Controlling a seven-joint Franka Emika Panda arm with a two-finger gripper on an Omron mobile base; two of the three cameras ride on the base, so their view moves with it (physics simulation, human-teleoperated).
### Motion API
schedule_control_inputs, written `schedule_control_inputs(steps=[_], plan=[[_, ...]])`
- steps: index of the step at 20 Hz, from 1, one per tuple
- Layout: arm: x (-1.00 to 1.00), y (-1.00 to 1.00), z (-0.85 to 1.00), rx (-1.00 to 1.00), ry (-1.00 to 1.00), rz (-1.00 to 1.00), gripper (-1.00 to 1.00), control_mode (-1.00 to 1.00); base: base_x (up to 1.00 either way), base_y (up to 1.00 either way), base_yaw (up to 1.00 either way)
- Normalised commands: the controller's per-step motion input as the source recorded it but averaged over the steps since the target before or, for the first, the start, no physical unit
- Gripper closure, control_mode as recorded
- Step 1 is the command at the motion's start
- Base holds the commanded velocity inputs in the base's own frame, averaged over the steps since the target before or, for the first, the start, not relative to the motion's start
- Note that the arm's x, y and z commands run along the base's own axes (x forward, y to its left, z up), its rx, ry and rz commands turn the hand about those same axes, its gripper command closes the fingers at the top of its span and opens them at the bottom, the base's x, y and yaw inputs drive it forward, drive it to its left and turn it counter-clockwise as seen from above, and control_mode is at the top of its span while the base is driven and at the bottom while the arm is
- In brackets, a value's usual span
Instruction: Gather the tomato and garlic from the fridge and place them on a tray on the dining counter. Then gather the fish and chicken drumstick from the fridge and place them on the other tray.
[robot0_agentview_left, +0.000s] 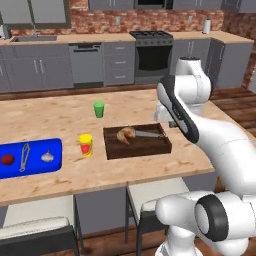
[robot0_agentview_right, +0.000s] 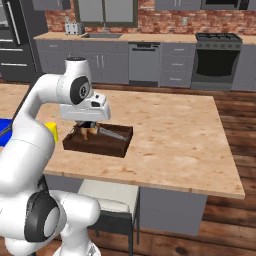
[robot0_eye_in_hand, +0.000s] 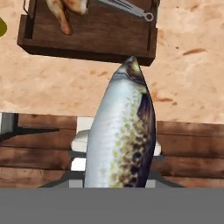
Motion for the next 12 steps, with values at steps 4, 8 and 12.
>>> schedule_control_inputs(steps=[4,8,12], plan=[[0.68,0.00,-0.77,0.00,0.00,0.10,1.00,-1.00,0.00,0.00,0.00],[0.33,0.00,-0.56,0.00,-0.18,0.06,1.00,-1.00,0.00,0.00,0.00],[0.71,0.11,-0.55,0.00,-0.03,0.07,1.00,-1.00,0.00,0.00,0.00]])
